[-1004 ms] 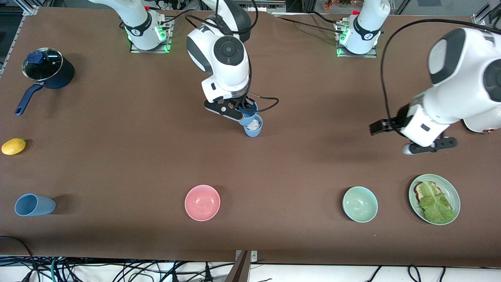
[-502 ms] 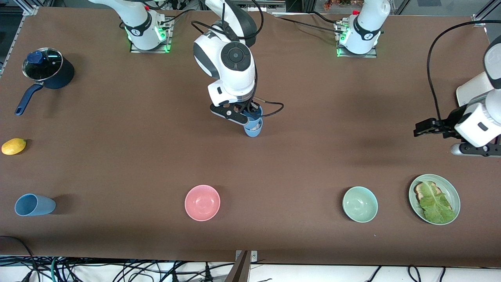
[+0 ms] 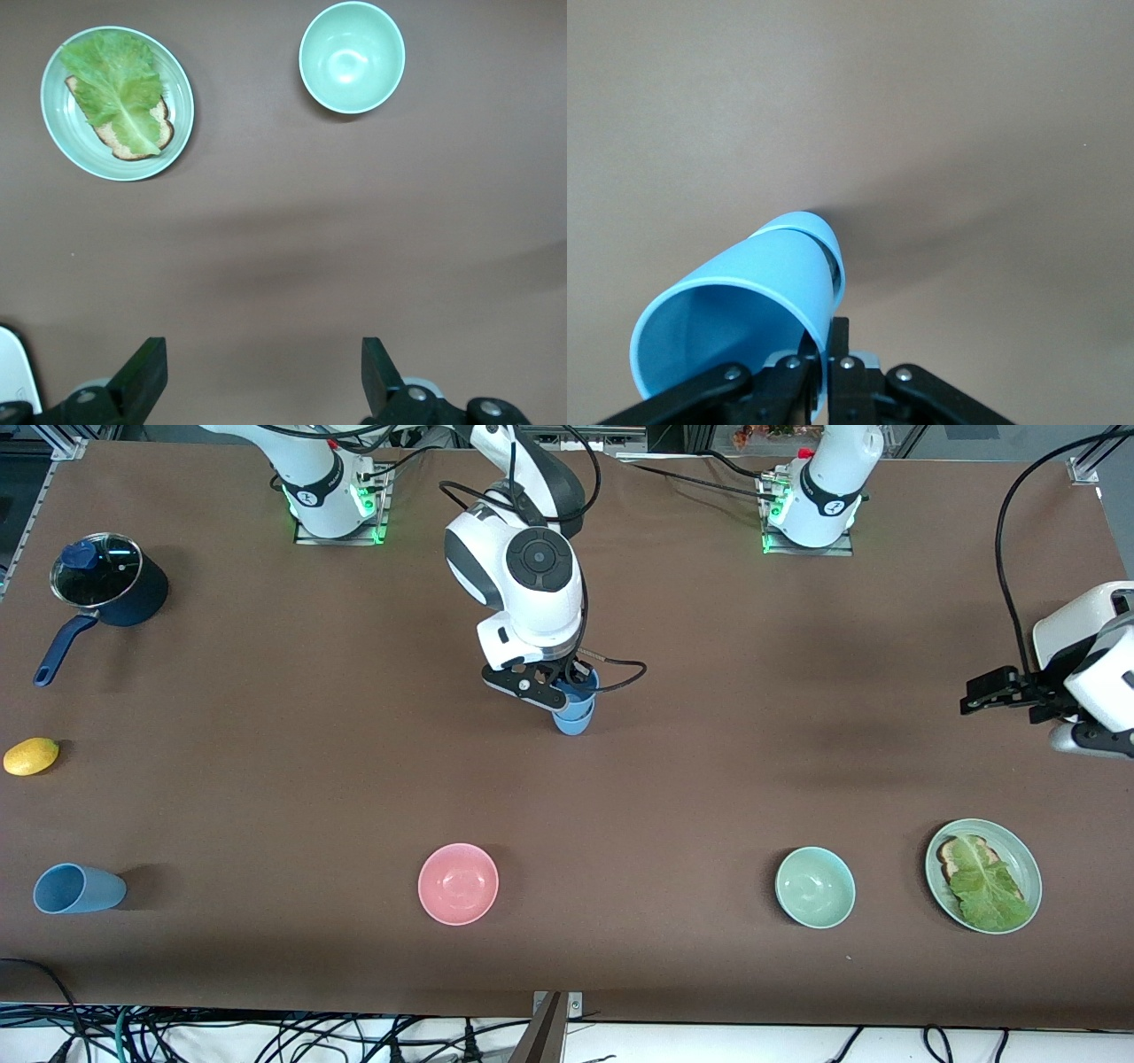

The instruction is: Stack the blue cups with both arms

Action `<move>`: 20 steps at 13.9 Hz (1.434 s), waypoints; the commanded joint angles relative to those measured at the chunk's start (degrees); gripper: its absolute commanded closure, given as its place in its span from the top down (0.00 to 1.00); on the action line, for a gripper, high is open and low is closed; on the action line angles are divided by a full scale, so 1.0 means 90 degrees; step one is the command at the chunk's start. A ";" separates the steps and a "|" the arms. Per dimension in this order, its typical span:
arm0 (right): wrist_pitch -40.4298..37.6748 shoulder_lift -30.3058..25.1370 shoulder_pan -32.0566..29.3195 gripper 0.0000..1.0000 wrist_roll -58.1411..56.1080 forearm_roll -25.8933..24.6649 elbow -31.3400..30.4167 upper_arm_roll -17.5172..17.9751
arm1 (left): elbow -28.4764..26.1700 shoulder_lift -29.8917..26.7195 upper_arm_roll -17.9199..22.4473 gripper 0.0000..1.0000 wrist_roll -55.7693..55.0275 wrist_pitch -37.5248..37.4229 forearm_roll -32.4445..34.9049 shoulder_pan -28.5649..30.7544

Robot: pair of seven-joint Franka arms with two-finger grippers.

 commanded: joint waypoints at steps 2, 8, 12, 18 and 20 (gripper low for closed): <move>-0.0043 0.0133 0.0060 0.60 0.0065 0.0067 0.0248 -0.0054 | 0.0237 -0.0162 -0.0081 0.97 0.0160 -0.0326 0.0101 0.0100; -0.0160 0.0113 0.0070 1.00 -0.0032 -0.0041 0.0423 -0.0074 | -0.0377 -0.0797 0.0280 0.97 0.0024 -0.0278 0.0101 -0.0358; -0.0822 -0.0111 -0.0125 1.00 -0.1191 -0.0031 0.0433 -0.0249 | -0.0622 -0.1052 0.0709 0.97 -0.0025 -0.0258 0.0111 -0.0798; -0.1644 -0.0629 -0.0633 1.00 -0.3301 0.0076 0.0394 -0.1048 | -0.1042 -0.1530 0.0710 0.97 -0.0006 -0.0054 0.0131 -0.0886; -0.1790 -0.0678 -0.0672 1.00 -0.3771 0.0086 0.0384 -0.1410 | -0.1013 -0.1502 0.0719 0.97 0.0043 -0.0102 0.0131 -0.0886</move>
